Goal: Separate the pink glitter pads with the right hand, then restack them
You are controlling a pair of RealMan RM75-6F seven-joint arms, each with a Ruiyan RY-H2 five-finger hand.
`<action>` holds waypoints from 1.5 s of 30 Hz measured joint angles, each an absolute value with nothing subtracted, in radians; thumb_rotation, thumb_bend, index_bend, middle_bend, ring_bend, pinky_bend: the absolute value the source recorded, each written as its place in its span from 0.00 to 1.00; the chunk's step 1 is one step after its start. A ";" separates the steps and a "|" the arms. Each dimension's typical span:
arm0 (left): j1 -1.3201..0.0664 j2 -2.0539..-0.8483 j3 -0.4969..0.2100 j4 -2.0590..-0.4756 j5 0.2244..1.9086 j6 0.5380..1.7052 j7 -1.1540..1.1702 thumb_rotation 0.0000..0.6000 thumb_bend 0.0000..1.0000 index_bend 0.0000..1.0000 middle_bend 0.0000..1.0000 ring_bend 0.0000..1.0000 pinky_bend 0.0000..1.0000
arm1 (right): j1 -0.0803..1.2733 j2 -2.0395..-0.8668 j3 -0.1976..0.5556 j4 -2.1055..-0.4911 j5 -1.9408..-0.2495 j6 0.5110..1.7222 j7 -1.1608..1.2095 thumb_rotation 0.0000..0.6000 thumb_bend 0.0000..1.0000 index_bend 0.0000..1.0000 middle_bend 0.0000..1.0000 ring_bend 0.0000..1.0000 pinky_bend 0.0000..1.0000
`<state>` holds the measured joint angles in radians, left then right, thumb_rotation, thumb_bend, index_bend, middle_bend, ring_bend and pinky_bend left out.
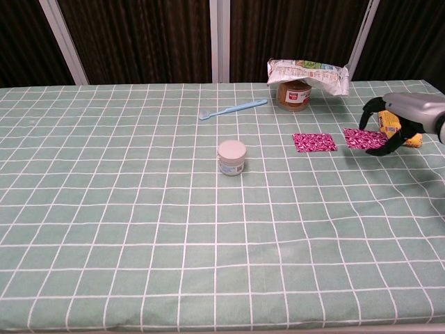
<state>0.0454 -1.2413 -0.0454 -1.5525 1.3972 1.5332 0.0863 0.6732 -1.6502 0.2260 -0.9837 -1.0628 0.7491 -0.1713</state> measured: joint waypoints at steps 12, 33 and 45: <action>0.058 -1.236 -0.040 -1.558 1.381 1.536 0.091 1.00 0.17 0.22 0.15 0.11 0.13 | 0.831 -1.807 0.269 -0.764 -1.023 0.625 -0.211 0.88 0.15 0.38 0.09 0.00 0.00; 0.060 -1.236 -0.041 -1.556 1.374 1.530 0.092 1.00 0.17 0.22 0.15 0.11 0.13 | 0.917 -1.938 0.269 -0.539 -1.060 0.534 -0.158 0.87 0.15 0.33 0.08 0.00 0.00; 0.066 -1.240 -0.037 -1.542 1.378 1.533 0.077 1.00 0.17 0.22 0.15 0.11 0.13 | 0.911 -1.938 0.265 -0.538 -1.077 0.534 -0.155 0.87 0.16 0.29 0.08 0.00 0.00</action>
<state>0.0660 -1.2404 -0.0373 -1.5424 1.3781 1.5331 0.0769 0.9112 -1.9376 0.2647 -0.5378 -1.0768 0.5340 -0.1548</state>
